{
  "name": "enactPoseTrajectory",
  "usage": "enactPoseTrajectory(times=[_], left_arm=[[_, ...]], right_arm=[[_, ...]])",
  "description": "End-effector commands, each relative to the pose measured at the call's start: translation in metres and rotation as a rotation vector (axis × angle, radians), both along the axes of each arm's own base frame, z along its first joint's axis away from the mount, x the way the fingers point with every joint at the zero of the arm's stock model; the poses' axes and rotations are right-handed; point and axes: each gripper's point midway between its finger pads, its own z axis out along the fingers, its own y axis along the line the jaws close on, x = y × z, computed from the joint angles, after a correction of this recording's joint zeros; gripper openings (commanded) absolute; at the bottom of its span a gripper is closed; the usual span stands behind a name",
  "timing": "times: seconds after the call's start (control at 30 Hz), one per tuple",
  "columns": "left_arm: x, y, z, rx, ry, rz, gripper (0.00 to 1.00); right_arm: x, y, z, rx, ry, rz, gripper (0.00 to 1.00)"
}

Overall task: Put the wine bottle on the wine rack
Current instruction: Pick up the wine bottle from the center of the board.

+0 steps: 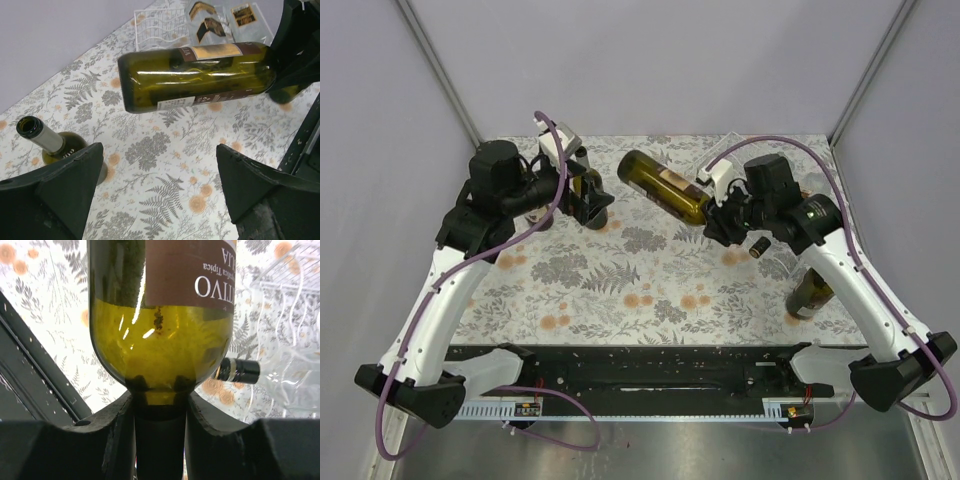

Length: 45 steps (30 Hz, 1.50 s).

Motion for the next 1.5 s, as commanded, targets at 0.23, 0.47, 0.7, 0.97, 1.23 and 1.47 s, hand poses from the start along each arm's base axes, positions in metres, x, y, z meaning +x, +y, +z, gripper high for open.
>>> enactPoseTrajectory(times=[0.23, 0.47, 0.7, 0.97, 1.23, 1.47], left_arm=[[-0.009, -0.019, 0.023, 0.049, -0.155, -0.138, 0.99], [-0.018, -0.015, 0.012, 0.369, -0.387, -0.307, 0.99], [-0.025, -0.028, -0.015, 0.54, -0.482, -0.51, 0.99], [-0.023, -0.04, -0.047, 0.624, -0.511, -0.641, 0.99], [-0.013, -0.057, -0.085, 0.733, -0.5, -0.68, 0.99], [0.004, -0.049, -0.108, 0.837, -0.506, -0.628, 0.99]], right_arm=[[0.005, 0.04, 0.075, 0.214, -0.106, 0.151, 0.0], [-0.017, 0.044, 0.058, 0.201, -0.024, 0.259, 0.0], [-0.03, 0.047, 0.049, 0.2, 0.049, 0.318, 0.0], [-0.037, 0.047, 0.049, 0.204, 0.071, 0.345, 0.0], [-0.046, 0.053, 0.047, 0.239, 0.125, 0.384, 0.0], [-0.052, 0.052, 0.05, 0.247, 0.118, 0.399, 0.0]])
